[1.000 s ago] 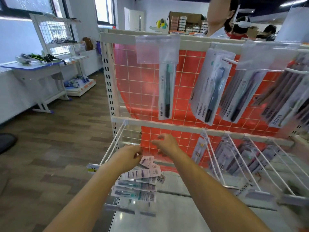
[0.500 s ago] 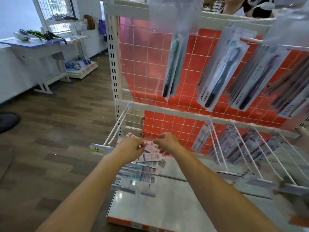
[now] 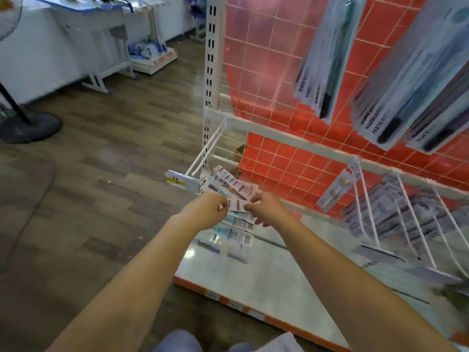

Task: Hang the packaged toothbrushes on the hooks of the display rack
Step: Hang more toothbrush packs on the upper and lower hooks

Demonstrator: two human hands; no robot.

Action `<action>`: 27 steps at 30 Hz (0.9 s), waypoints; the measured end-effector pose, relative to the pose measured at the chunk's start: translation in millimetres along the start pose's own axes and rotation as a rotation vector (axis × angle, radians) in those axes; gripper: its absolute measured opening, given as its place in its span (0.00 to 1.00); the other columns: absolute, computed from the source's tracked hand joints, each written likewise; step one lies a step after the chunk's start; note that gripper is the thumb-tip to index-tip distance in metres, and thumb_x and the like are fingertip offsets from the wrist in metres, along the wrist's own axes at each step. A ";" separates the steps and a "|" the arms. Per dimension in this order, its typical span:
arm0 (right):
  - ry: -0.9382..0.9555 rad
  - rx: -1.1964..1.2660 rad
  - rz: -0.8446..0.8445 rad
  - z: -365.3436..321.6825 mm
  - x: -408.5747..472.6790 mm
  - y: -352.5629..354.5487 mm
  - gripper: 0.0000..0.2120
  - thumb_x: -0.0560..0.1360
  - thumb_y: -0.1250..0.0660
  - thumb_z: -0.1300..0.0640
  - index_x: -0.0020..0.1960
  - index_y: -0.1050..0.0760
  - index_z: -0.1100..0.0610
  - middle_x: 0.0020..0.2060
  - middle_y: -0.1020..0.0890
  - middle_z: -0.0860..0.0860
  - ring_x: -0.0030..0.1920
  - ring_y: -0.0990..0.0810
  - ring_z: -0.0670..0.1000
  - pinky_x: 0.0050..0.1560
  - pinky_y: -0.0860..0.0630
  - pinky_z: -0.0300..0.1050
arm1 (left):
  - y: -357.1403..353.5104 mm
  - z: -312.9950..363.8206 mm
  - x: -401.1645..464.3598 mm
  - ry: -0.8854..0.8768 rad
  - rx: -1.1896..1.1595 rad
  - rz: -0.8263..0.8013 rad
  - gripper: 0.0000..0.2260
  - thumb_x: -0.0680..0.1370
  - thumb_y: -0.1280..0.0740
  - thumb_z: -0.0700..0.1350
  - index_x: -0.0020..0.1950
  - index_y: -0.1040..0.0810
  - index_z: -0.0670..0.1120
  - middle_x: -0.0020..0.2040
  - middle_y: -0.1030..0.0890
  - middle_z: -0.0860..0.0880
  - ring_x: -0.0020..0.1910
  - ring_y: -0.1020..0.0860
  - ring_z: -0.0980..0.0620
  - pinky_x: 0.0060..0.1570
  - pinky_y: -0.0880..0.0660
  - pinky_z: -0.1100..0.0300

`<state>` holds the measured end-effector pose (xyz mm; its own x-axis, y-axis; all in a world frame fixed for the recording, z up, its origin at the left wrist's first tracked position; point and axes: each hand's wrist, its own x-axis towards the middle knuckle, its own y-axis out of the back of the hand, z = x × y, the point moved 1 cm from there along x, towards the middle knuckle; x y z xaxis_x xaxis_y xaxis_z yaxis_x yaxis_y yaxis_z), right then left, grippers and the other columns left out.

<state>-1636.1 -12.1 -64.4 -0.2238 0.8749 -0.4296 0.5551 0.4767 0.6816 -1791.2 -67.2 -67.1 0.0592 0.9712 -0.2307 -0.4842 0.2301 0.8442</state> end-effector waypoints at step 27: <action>0.201 -0.550 -0.062 82.0 111.7 -140.4 0.28 0.74 0.33 0.56 0.71 0.38 0.57 0.69 0.35 0.57 0.69 0.38 0.56 0.70 0.38 0.49 | -146.4 -141.7 -1.0 0.419 -0.339 -0.252 0.11 0.80 0.42 0.44 0.58 0.23 0.45 0.54 0.21 0.43 0.51 0.23 0.45 0.52 0.25 0.53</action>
<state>-1673.4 11.7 -256.7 -0.4196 0.8174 -0.3948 0.0509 0.4554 0.8888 -1844.1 -110.6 -259.0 -0.1079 0.7662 -0.6335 -0.7557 0.3508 0.5531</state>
